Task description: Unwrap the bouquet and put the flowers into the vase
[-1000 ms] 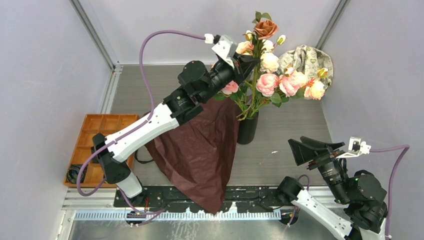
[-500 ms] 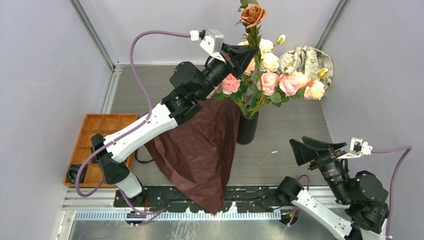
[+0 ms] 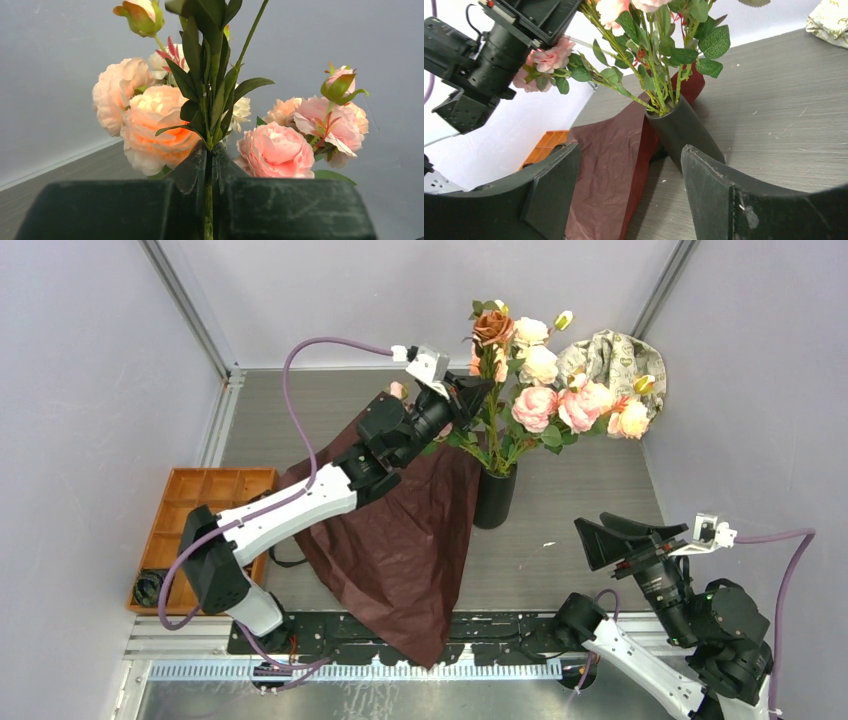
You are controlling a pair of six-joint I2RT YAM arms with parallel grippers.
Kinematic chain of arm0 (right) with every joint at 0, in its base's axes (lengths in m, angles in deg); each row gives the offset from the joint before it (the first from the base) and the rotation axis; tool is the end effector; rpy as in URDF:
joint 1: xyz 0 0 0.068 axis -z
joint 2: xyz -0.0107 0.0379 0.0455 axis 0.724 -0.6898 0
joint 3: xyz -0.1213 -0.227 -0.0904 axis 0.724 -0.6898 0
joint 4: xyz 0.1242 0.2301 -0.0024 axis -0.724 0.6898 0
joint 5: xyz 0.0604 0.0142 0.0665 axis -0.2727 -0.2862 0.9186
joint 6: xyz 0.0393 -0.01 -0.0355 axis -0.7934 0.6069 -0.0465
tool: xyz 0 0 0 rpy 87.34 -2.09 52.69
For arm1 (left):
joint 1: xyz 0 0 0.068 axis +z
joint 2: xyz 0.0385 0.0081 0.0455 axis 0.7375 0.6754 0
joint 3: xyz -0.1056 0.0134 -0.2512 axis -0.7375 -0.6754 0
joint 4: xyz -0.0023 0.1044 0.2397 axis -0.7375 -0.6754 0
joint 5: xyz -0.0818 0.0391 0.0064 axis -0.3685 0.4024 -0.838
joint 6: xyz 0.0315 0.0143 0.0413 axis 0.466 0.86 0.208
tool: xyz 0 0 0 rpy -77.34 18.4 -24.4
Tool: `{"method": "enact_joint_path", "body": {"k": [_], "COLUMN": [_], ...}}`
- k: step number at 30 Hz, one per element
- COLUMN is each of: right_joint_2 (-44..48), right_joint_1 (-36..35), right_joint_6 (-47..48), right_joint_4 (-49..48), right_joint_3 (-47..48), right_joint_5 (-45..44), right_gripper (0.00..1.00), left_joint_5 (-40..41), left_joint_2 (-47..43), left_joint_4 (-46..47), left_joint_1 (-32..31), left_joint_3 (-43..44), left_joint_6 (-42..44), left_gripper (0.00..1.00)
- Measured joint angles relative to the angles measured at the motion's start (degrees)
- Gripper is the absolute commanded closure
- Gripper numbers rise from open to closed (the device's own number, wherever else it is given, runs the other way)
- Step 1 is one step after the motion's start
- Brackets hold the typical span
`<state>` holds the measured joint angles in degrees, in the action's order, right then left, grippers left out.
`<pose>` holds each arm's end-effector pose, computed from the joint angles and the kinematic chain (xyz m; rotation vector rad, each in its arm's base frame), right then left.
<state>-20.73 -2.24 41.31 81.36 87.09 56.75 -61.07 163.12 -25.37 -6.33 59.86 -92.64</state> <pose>-0.0118 -0.0373 0.3622 0.1228 1.4815 0.7582 0.2273 -0.3044 0.4333 0.3396 1.2686 -0.9609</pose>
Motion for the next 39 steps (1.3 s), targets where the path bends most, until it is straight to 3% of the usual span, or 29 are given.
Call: {"method": "enact_joint_path", "body": {"k": [7,16,39], "right_joint_2": [0.00,0.00,0.00], "right_joint_1": [0.00,0.00,0.00], "right_joint_6": [-0.57,-1.29,-1.86], "right_joint_4": [-0.33,-0.90,-0.87], "right_joint_3": [-2.08,-2.93,-4.04], "right_joint_5": [0.22,0.68,0.66], "right_gripper": [0.21,0.21,0.19], "left_joint_5": [0.98,1.27,6.03], "left_joint_2": [-2.93,0.35,3.63], "left_joint_4": [2.51,3.76,-0.42], "left_joint_1": [0.00,-0.28,-8.46], "left_joint_3": [-4.98,-6.32,-9.07], "left_joint_6": [-2.32,-5.84,-4.57], "left_gripper": [1.00,1.00,0.93]}}
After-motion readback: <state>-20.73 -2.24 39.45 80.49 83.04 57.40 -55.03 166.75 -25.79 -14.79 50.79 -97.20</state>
